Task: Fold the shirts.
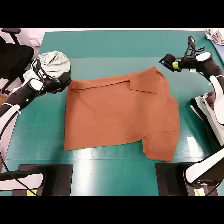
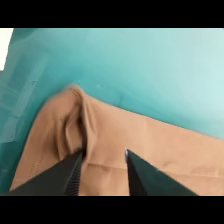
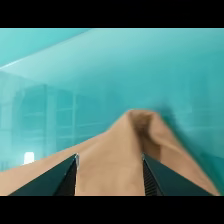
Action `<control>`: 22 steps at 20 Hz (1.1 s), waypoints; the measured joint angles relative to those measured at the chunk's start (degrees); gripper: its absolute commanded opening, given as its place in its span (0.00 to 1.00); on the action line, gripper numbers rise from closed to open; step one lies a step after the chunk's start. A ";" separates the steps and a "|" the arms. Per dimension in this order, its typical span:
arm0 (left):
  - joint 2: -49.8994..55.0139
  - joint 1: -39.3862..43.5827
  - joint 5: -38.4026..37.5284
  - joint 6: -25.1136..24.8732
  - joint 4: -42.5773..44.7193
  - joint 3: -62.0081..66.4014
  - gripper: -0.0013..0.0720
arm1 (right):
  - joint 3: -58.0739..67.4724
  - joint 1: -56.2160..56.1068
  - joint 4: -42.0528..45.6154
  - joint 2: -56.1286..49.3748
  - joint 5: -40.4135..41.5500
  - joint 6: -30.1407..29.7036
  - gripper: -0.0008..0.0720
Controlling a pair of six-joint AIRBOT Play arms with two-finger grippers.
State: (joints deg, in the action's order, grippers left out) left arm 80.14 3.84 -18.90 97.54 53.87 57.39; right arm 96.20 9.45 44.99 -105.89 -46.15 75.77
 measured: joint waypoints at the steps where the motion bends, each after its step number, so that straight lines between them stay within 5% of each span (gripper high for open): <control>1: 0.04 -0.02 -0.31 -0.02 0.00 0.04 0.69 | 0.15 0.66 0.02 0.00 -1.09 -0.02 0.71; 6: -0.52 -0.74 -6.27 -3.15 0.22 2.19 0.69 | 0.11 4.39 0.96 0.35 -15.65 -0.83 0.71; 10: -4.92 -2.38 -22.64 -7.39 6.12 3.76 0.69 | -7.89 7.87 7.04 7.15 -27.19 -1.84 0.71; 15: -17.94 -2.89 -39.52 -8.59 14.69 -5.29 0.69 | -27.76 14.38 10.62 23.69 -30.73 -2.54 0.71; 16: -21.00 -2.93 -41.94 -8.24 15.32 -7.85 0.71 | -30.86 15.65 10.93 26.80 -31.56 -2.71 0.71; 17: -23.56 -2.97 -43.85 -7.85 15.89 -9.99 1.00 | -33.64 16.90 11.19 29.77 -32.15 -2.86 0.71; 22: -29.94 -3.02 -53.83 -7.54 17.07 -19.04 0.98 | -46.93 20.87 12.02 43.41 -34.97 -3.06 0.71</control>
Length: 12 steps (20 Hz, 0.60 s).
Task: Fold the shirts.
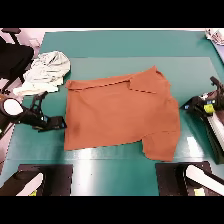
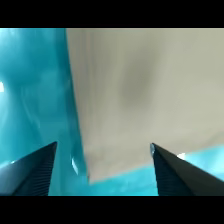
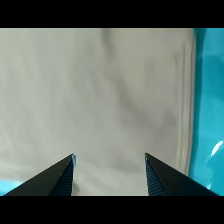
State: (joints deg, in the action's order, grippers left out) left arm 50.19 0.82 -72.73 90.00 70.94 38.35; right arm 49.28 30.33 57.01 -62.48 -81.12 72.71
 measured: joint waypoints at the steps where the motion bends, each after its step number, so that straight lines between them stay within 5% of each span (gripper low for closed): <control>1: -0.42 0.00 -0.72 -0.44 0.00 -1.36 0.98 | -2.82 0.26 -0.15 2.75 -0.35 0.09 0.71; 9: -1.46 0.00 1.68 -4.50 -3.56 -9.09 0.98 | -16.68 -0.98 -0.09 20.55 0.31 4.81 0.71; 12: -0.28 0.00 4.17 -6.25 -5.40 -10.82 0.98 | -16.46 -1.97 2.05 26.03 0.15 7.67 0.80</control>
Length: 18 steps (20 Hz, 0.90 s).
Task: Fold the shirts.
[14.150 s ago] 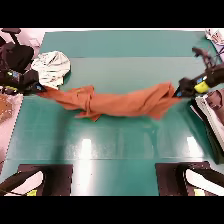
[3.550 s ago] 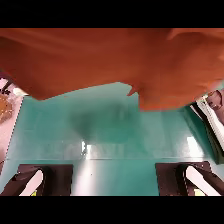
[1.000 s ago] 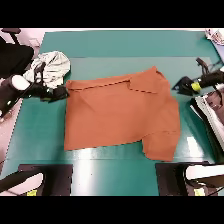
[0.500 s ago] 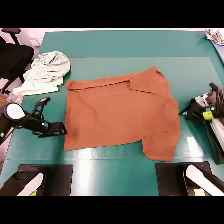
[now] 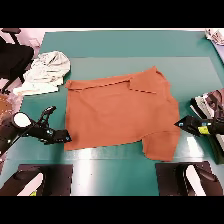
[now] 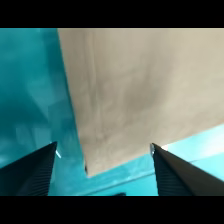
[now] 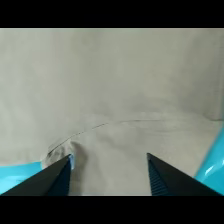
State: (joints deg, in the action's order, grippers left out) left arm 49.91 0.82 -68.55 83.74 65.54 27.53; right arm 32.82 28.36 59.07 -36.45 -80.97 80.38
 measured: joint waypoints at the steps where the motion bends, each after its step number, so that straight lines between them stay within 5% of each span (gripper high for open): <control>1: 0.83 0.00 0.33 -0.42 -0.44 -0.26 0.88 | 0.50 -0.13 0.72 1.57 -0.15 0.85 0.80; 4: 3.28 -0.04 1.14 -2.29 -3.58 -0.76 0.70 | 1.60 -0.42 2.58 3.91 -1.81 3.45 0.87; 5: 3.80 -0.04 1.55 -3.13 -4.83 -0.90 0.38 | 1.77 -0.42 2.95 3.93 -2.78 4.15 0.87; 8: 4.96 -0.02 4.42 -5.49 -7.63 -1.18 0.06 | 2.10 -0.48 4.00 2.58 -5.44 5.29 0.87; 18: 5.33 0.00 3.39 -5.03 -11.78 6.88 0.06 | -0.87 -0.55 14.91 -6.14 -9.18 7.89 0.95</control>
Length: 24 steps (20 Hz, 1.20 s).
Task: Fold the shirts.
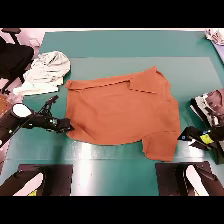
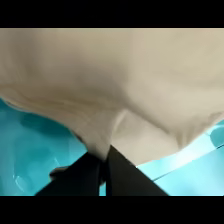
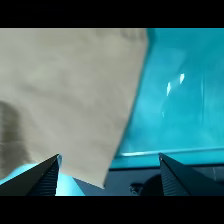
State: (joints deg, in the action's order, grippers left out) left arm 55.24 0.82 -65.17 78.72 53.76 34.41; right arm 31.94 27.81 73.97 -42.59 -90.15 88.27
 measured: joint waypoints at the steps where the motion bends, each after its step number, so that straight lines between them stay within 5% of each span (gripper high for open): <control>1: 0.00 0.00 -0.11 0.24 -0.07 0.83 0.06 | -1.11 0.00 0.11 -0.96 0.44 0.09 0.95; 15: 0.02 0.02 -0.07 1.51 -0.24 3.91 0.06 | -12.72 -2.43 -12.57 -3.13 10.82 2.82 0.89; 17: 0.02 0.00 0.04 1.66 -0.24 3.96 0.06 | -13.97 -4.92 -14.93 -3.08 13.33 3.63 0.75; 19: 0.02 0.00 0.02 1.79 -0.22 3.96 0.06 | -14.40 -7.98 -16.33 -3.17 16.57 4.24 0.22; 20: 0.02 0.00 -0.04 1.79 -0.22 3.96 0.06 | -13.81 -9.55 -15.91 -3.30 17.73 4.70 0.06; 24: 0.02 0.00 -1.09 3.06 -0.24 3.96 0.06 | -7.13 -14.78 -18.03 -3.17 15.98 5.49 0.04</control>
State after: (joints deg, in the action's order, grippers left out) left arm 55.27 0.82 -66.26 81.78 53.52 38.37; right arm 24.82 13.04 55.94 -45.76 -74.17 93.76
